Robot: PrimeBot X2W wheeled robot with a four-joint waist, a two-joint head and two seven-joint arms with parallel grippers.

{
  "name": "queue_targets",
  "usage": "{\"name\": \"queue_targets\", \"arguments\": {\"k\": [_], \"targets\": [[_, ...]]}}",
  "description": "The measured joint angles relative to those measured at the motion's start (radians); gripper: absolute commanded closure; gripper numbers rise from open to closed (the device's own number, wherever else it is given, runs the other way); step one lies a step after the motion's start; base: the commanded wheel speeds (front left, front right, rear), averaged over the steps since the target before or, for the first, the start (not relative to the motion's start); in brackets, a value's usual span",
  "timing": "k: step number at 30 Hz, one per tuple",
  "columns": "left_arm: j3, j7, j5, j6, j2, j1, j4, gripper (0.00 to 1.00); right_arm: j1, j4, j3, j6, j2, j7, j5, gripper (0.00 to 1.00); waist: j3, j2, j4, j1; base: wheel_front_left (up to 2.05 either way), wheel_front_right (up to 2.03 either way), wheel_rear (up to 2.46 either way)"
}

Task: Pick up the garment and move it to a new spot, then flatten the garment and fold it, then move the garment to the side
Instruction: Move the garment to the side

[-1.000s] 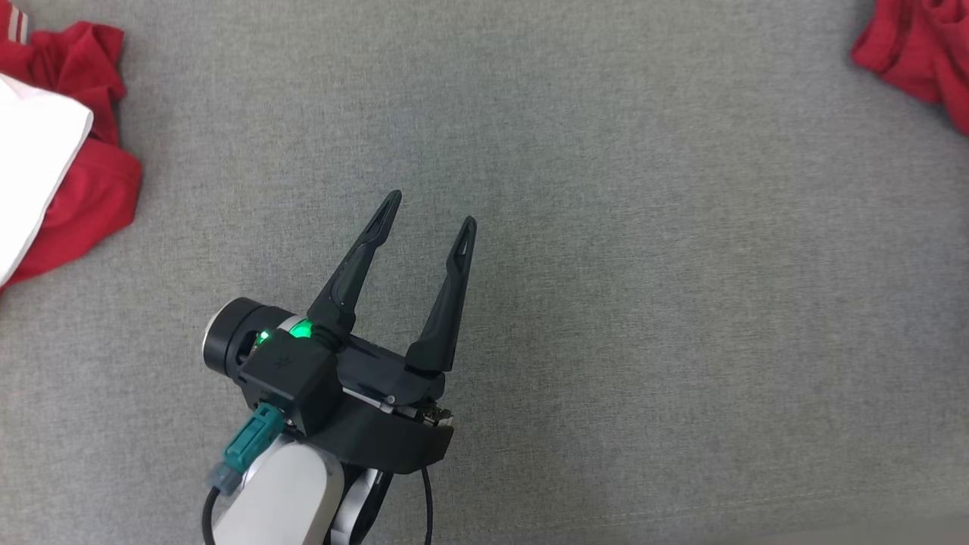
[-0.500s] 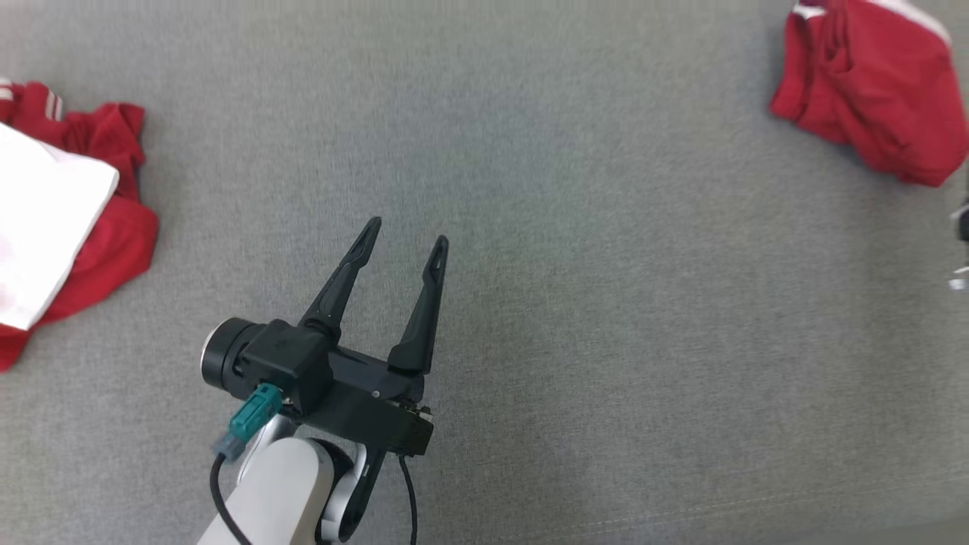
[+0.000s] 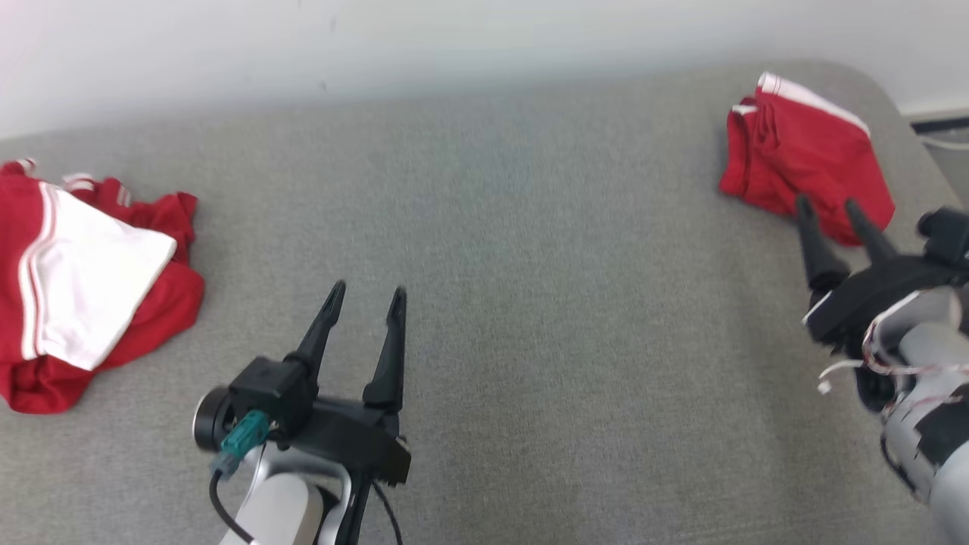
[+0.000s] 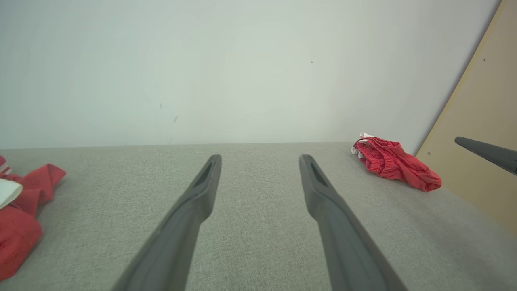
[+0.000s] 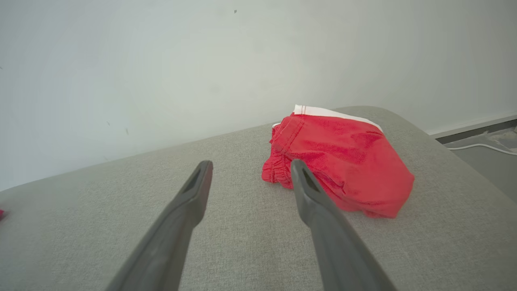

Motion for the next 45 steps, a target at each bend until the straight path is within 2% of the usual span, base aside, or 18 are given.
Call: {"name": "queue_targets", "arguments": {"k": [2,16,18,28,33,39,45], "targets": [[0.013,-0.001,-0.003,0.009,0.0,0.037,0.015,0.0,0.058,-0.046,0.0,-0.014,0.008,0.0,-0.018,0.0,-0.039,0.0,0.006,0.0001,0.0,0.0,0.0],[0.092,-0.018,-0.01,0.043,0.014,0.227,-0.018,0.0,0.324,-0.37,-0.035,-0.212,0.016,0.0,-0.172,0.0,-0.173,0.0,0.043,0.0001,0.0,0.0,0.0],[0.098,-0.018,-0.01,0.043,0.013,0.251,-0.027,0.0,0.364,-0.421,-0.043,-0.227,0.012,0.0,-0.197,0.0,-0.181,0.0,0.045,0.0001,0.0,0.0,0.0],[0.134,-0.021,0.01,0.053,0.013,0.327,-0.072,0.0,0.54,-0.622,-0.121,-0.245,0.012,0.0,-0.298,0.0,-0.187,0.0001,0.046,0.0003,0.0,0.0,0.0],[0.154,-0.021,0.027,0.061,0.013,0.353,-0.086,0.0,0.608,-0.674,-0.184,-0.247,0.023,0.0,-0.342,0.0,-0.185,0.0001,0.045,0.0003,0.0,0.0,0.0],[0.188,-0.027,0.035,0.061,0.012,0.372,-0.105,0.0,0.685,-0.704,-0.297,-0.247,0.06,0.0,-0.434,0.0,-0.183,0.0001,0.043,0.0003,0.0,0.0,0.0],[0.209,-0.027,0.058,0.061,0.004,0.395,-0.118,0.0,0.747,-0.746,-0.362,-0.247,0.098,0.0,-0.497,0.0,-0.181,0.0002,0.042,0.0003,0.0,0.0,0.0]]}}
